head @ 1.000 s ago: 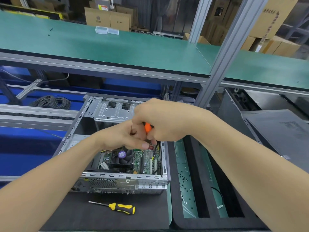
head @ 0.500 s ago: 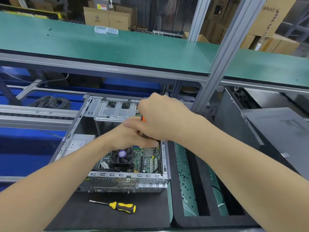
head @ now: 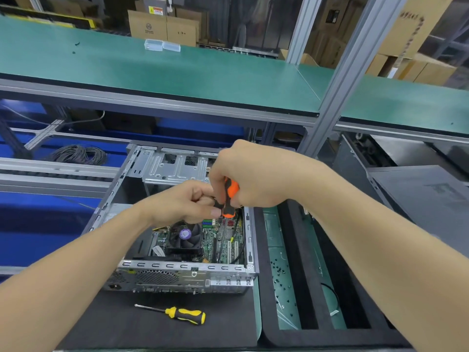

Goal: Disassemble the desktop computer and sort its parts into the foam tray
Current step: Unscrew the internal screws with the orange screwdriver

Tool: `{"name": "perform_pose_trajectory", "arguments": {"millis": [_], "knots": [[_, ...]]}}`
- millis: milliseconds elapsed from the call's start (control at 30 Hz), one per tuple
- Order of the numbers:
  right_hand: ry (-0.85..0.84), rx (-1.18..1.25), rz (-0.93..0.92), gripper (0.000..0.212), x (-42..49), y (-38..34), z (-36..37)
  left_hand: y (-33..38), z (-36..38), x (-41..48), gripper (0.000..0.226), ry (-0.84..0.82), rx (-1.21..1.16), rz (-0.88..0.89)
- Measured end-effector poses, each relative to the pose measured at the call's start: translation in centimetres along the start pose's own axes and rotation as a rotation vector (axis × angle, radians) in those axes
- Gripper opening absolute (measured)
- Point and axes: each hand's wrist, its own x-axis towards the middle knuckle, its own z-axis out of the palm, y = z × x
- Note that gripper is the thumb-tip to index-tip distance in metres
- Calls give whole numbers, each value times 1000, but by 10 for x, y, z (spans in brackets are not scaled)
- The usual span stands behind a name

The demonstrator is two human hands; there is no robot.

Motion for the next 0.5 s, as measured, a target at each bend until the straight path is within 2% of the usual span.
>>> {"name": "perform_pose_trajectory", "arguments": {"millis": [100, 167, 200, 267, 333, 400, 433, 500], "knots": [[-35, -34, -41, 36, 3, -4, 3, 12, -1, 5, 27, -34, 125, -41], [-39, -23, -61, 39, 5, -5, 6, 16, -1, 9, 52, -13, 214, -86], [-44, -1, -66, 38, 6, -5, 8, 16, 0, 11, 47, -24, 227, -85], [-60, 27, -77, 33, 6, -3, 8, 16, 5, 14, 19, -22, 207, -47], [-69, 53, -101, 23, 5, 0, 7, 14, 8, 16, 32, 27, 155, -38], [-18, 125, -76, 14, 4, 2, 7, 11, 11, 17, 52, 139, 199, -22], [37, 124, -29, 21, 4, 2, 9, 9, 12, 18, 50, 178, 210, -8], [162, -45, 97, 49, 7, -1, 17, 8, 18, 19, 33, 211, 211, -46]]}}
